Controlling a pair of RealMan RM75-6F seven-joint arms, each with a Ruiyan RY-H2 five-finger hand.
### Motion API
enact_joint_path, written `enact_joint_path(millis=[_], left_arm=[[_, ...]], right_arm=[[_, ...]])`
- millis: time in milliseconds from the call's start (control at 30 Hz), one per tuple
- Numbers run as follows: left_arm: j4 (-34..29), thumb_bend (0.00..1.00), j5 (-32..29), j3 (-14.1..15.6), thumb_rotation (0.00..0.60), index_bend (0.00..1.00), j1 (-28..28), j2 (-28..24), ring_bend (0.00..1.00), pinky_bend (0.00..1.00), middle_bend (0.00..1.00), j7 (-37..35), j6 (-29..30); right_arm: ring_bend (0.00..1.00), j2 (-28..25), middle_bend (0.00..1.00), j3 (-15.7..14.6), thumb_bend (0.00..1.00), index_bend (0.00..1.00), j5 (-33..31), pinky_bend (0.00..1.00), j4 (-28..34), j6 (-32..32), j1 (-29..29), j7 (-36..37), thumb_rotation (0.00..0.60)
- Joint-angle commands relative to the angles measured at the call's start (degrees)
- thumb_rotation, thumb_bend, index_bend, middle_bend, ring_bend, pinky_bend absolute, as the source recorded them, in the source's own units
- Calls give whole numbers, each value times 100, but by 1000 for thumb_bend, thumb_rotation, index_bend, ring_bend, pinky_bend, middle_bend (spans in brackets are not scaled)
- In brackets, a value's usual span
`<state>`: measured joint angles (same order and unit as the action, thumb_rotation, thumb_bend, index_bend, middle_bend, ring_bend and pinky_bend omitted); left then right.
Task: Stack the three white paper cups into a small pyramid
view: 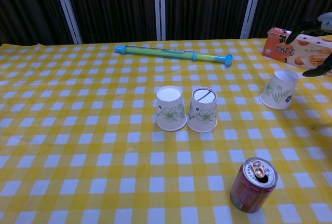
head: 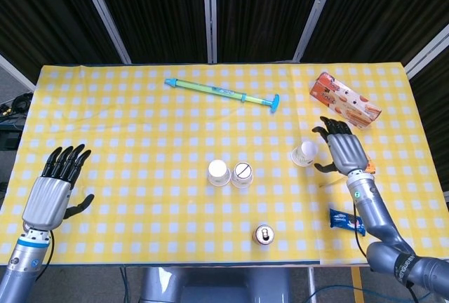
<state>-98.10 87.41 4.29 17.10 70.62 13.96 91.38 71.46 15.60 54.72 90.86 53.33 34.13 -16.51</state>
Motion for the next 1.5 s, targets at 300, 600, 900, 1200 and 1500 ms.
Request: enact_joint_path(millis=[300, 600, 900, 1200, 1500], left_arm=[[11, 238, 12, -131, 600, 0, -73, -18, 0, 0, 0, 13, -181], [-6, 238, 96, -228, 600, 0, -146, -21, 0, 0, 0, 28, -224], [10, 238, 155, -319, 600, 0, -206, -27, 0, 0, 0, -6, -323], [13, 238, 177, -405, 600, 0, -262, -45, 0, 0, 0, -29, -405], [52, 238, 66, -537, 600, 0, -311, -132, 0, 0, 0, -232, -479]], right_arm=[[0, 399, 15, -133, 169, 237, -378, 7, -663, -245, 185, 9, 600], [0, 712, 17, -196, 169, 286, -454, 6, -1088, -406, 308, 144, 600], [0, 979, 42, -238, 170, 330, -423, 10, -1482, -452, 401, 239, 600], [0, 1144, 136, -238, 239, 487, -288, 56, -1580, -339, 409, 381, 600], [0, 406, 150, 225, 241, 499, 331, 64, 166, 421, 416, 390, 600]])
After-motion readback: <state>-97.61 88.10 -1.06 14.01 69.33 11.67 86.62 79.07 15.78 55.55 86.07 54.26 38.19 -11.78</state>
